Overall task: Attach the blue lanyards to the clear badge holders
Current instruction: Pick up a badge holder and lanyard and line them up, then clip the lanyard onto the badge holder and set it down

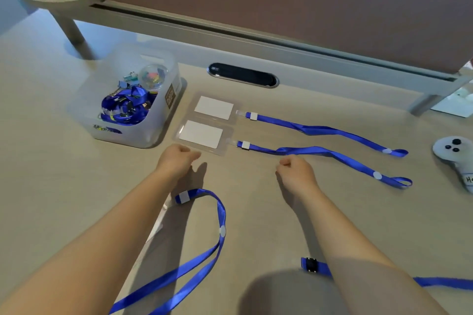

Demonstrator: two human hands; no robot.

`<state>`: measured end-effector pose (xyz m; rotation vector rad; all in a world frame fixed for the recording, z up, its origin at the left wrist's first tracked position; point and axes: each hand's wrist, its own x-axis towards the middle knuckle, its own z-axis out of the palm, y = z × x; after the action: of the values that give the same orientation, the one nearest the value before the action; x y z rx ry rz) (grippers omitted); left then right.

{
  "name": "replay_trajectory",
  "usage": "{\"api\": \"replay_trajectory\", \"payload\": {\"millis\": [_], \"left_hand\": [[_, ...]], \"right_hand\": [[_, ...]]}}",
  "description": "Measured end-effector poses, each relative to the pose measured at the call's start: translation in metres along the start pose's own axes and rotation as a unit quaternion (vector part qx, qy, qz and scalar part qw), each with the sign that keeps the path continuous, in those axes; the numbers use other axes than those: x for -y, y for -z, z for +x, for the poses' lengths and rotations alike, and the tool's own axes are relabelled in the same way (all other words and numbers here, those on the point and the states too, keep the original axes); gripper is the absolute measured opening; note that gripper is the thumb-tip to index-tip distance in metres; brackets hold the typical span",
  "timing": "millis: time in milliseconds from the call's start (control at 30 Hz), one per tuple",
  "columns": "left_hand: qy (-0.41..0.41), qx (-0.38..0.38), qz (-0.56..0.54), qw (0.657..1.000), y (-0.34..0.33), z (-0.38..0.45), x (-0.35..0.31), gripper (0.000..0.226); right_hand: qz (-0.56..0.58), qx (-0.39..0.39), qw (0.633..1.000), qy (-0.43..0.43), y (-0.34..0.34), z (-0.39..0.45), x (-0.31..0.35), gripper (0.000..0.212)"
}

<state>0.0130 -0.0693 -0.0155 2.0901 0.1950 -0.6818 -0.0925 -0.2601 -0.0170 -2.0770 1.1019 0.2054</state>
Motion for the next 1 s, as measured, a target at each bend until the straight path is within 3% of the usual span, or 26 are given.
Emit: {"api": "replay_trajectory", "payload": {"millis": [133, 233, 367, 667, 833, 1000], "left_hand": [[-0.081, -0.024, 0.233, 0.969, 0.018, -0.025, 0.025, 0.048], [-0.066, -0.013, 0.370, 0.927, 0.033, -0.038, 0.052, 0.060], [-0.023, -0.010, 0.438, 0.899, 0.043, -0.056, 0.085, 0.072], [0.055, -0.053, 0.454, 0.888, 0.048, -0.069, 0.087, 0.082], [-0.095, -0.068, 0.366, 0.923, 0.047, -0.074, 0.056, 0.025], [-0.247, -0.082, 0.385, 0.886, 0.041, -0.089, 0.004, 0.027]], "right_hand": [[-0.217, 0.031, 0.968, 0.124, -0.007, -0.024, 0.006, 0.015], [-0.268, 0.051, 0.948, 0.162, -0.014, -0.039, 0.009, 0.021], [-0.288, 0.067, 0.938, 0.183, -0.023, -0.058, 0.009, 0.031], [-0.288, 0.081, 0.934, 0.194, -0.023, -0.076, 0.008, 0.034], [-0.235, 0.074, 0.946, 0.212, -0.014, -0.080, 0.022, 0.038], [-0.160, 0.082, 0.945, 0.275, 0.000, -0.092, 0.044, 0.049]]}}
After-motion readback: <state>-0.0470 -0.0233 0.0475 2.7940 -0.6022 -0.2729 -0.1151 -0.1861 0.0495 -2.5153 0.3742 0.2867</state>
